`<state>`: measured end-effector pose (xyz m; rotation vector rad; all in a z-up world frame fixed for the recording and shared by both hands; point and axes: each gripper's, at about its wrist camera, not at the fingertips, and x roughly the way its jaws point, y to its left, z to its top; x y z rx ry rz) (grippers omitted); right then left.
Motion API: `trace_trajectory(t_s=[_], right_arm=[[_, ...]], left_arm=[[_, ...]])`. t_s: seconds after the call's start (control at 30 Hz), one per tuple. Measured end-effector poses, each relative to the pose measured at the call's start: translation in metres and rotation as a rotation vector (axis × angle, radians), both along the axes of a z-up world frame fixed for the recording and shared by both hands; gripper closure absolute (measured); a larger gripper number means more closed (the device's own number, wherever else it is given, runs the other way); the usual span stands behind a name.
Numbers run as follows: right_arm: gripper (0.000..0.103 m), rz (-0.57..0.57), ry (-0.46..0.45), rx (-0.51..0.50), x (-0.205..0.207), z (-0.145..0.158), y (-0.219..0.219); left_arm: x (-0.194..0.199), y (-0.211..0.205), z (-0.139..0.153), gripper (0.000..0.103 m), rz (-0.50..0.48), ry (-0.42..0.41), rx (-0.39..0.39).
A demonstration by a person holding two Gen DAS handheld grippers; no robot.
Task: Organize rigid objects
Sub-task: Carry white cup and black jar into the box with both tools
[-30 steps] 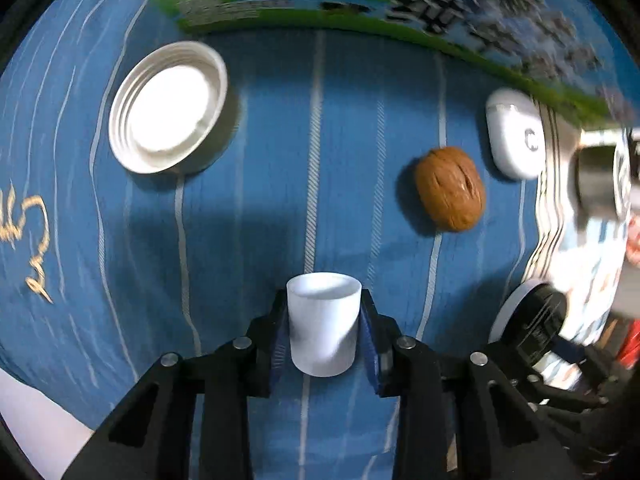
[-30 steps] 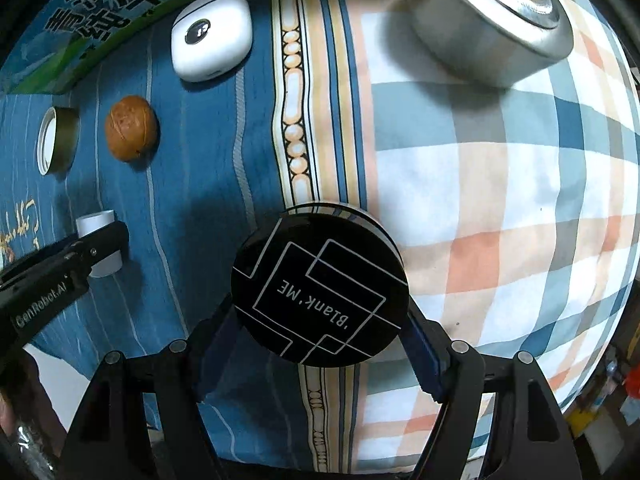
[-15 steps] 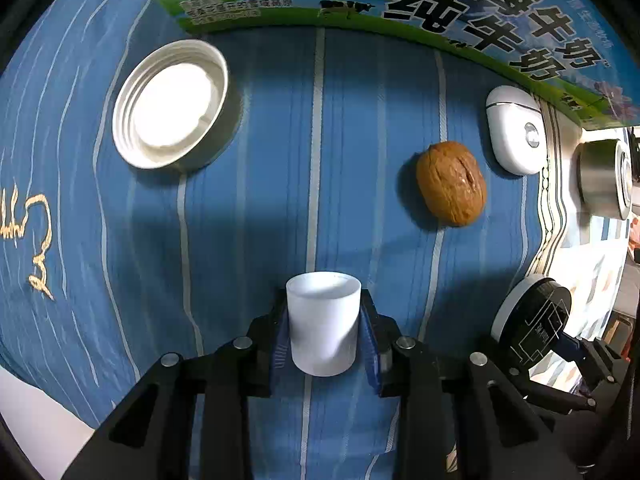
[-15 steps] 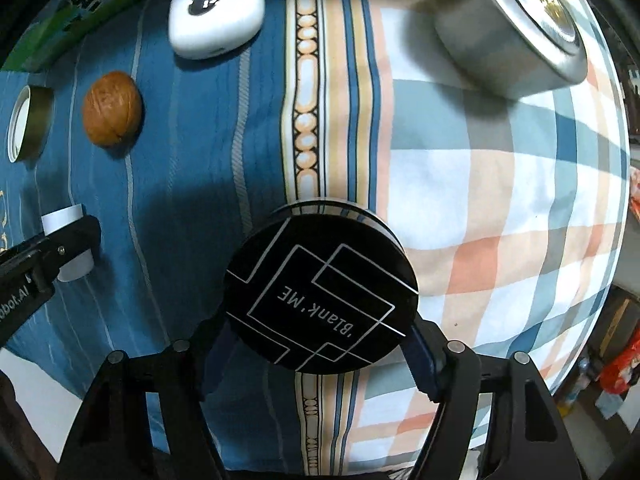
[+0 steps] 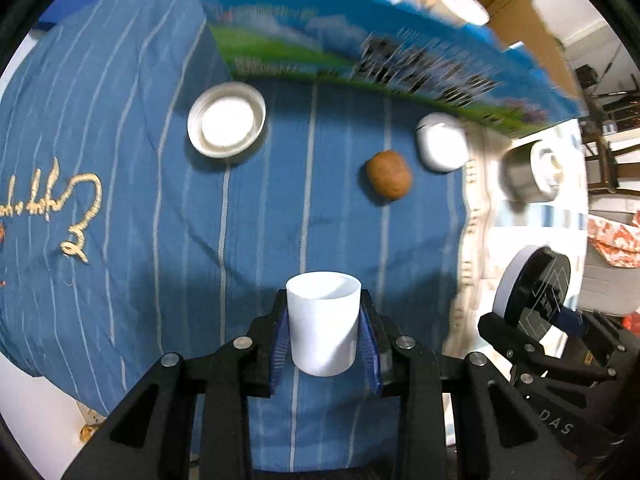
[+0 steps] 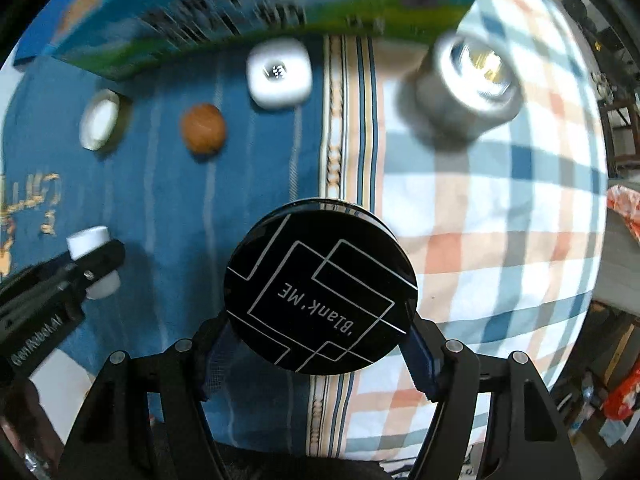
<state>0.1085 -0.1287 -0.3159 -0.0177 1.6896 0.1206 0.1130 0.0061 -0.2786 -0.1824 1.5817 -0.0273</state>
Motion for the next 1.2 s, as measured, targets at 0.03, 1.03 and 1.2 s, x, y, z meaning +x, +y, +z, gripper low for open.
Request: trace_trajectory(t_s=[0.03, 1.03, 1.2], right_arm=[[0.029, 0.002, -0.021, 0.007, 0.0, 0.012, 0.001], [0.029, -0.04, -0.313, 0.136, 0.053, 0.18, -0.007], [0.029, -0.047, -0.306, 0.15, 0.079, 0.175, -0.007]], left_arm=[[-0.001, 0.0, 0.012, 0.074, -0.001, -0.019, -0.008], [0.068, -0.004, 0.166, 0.074, -0.081, -0.311, -0.065], [0.097, -0.004, 0.159, 0.074, -0.083, -0.304, -0.072]])
